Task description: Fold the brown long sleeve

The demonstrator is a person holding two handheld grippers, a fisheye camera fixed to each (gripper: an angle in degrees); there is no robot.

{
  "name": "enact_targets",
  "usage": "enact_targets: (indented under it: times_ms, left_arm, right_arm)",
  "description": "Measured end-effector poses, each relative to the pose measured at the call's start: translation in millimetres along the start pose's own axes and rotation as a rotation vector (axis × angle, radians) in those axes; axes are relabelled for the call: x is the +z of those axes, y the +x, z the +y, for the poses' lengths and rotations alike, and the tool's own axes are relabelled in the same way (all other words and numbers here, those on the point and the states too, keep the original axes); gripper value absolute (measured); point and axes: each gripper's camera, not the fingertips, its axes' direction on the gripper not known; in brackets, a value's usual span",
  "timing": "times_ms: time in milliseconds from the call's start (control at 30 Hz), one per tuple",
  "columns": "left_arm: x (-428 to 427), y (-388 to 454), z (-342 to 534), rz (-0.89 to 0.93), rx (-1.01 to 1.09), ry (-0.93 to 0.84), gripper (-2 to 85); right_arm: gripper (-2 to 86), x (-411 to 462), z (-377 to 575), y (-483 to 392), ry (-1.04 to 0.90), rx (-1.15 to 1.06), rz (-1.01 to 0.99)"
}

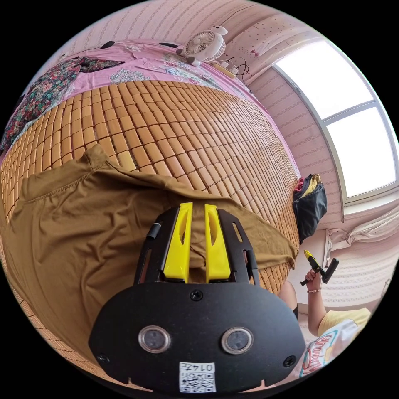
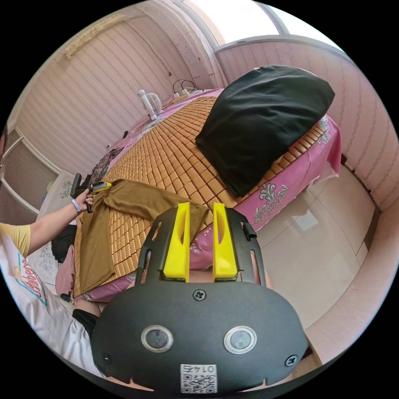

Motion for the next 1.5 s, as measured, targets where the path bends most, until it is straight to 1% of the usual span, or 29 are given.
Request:
enact_targets:
  times_ms: [33,100,133,200,233,333,400,467,533,633,667,733,767,833,900,967,1100,1200,1267,1333,1400,1433,1467,1500]
  left_arm:
    - [4,-1,-5,0.006,-0.006,-0.012,5.1]
    - [10,-3,-11,0.001,-0.016,-0.034,5.3]
    - [10,-4,-13,-0.008,-0.02,-0.024,5.4]
    - [9,-7,-18,-0.01,-0.032,-0.02,4.3]
    - [8,-9,-20,-0.012,-0.035,-0.021,3.5]
    - [4,-8,-22,-0.03,-0.019,-0.013,1.6]
    - [2,-10,-24,-0.024,-0.019,-0.011,0.4]
    - [-5,-9,-25,-0.042,-0.018,0.014,-0.3]
    - [-12,-9,-28,-0.039,-0.009,0.042,-0.3]
    - [-21,-14,-32,0.001,-0.008,0.095,-0.3]
    - [-20,-21,-33,0.016,-0.05,0.082,-0.3]
    - [-19,-33,-35,0.065,-0.13,0.059,-0.3]
    - [-24,-40,-34,0.11,-0.18,0.082,0.7]
    - [-38,-46,-32,0.138,-0.241,0.142,2.2]
    - [-52,-47,-31,0.186,-0.254,0.187,3.7]
    - [-67,-43,-31,0.213,-0.224,0.184,5.7]
    - [-92,-29,-29,0.165,-0.143,0.194,7.5]
    - [-106,-27,-24,0.267,-0.15,0.197,7.8]
    - [-118,-29,-22,0.47,-0.158,0.223,8.1]
    - [-128,-27,-19,0.613,-0.159,0.266,8.3]
    - [-142,-16,-15,0.562,-0.123,0.274,7.6]
    - [-148,-4,-13,0.412,-0.07,0.234,7.1]
    - [-151,10,-10,0.217,-0.008,0.183,6.6]
    - [-150,17,-7,0.122,0.025,0.16,6.3]
  right_arm:
    - [7.0,6,-2,-3,-0.01,-0.012,0.01]
    - [6.4,34,-13,-15,-0.104,-0.06,0.065]
    - [6.3,37,-14,-20,-0.103,-0.083,0.082]
    - [5.8,45,-13,-35,-0.105,-0.171,0.195]
    - [5.7,46,-13,-36,-0.105,-0.181,0.204]
    - [4.5,46,-21,-32,-0.112,-0.183,0.185]
    - [3.4,40,-40,-22,-0.09,-0.161,0.091]
    - [2.6,38,-57,-16,-0.062,-0.157,0.064]
    - [1.7,41,-75,-16,-0.064,-0.175,0.067]
    - [1.0,66,-96,-18,-0.144,-0.211,0.119]
    - [0.9,81,-100,-19,-0.191,-0.211,0.139]
    - [0.8,90,-101,-21,-0.187,-0.218,0.157]
    - [0.8,93,-101,-23,-0.184,-0.217,0.168]
    - [0.6,96,-99,-24,-0.177,-0.215,0.169]
    - [0.9,99,-97,-26,-0.169,-0.209,0.166]
    - [1.4,102,-95,-27,-0.166,-0.209,0.169]
    - [2.7,104,-90,-31,-0.14,-0.2,0.166]
    - [3.0,103,-84,-39,-0.122,-0.213,0.184]
    - [2.7,105,-80,-44,-0.121,-0.222,0.205]
    - [2.4,107,-77,-51,-0.116,-0.228,0.226]
    - [2.0,111,-70,-67,-0.1,-0.259,0.235]
    - [1.9,114,-68,-72,-0.099,-0.273,0.231]
    - [1.7,120,-64,-84,-0.103,-0.31,0.225]
    - [1.5,130,-59,-96,-0.117,-0.357,0.225]
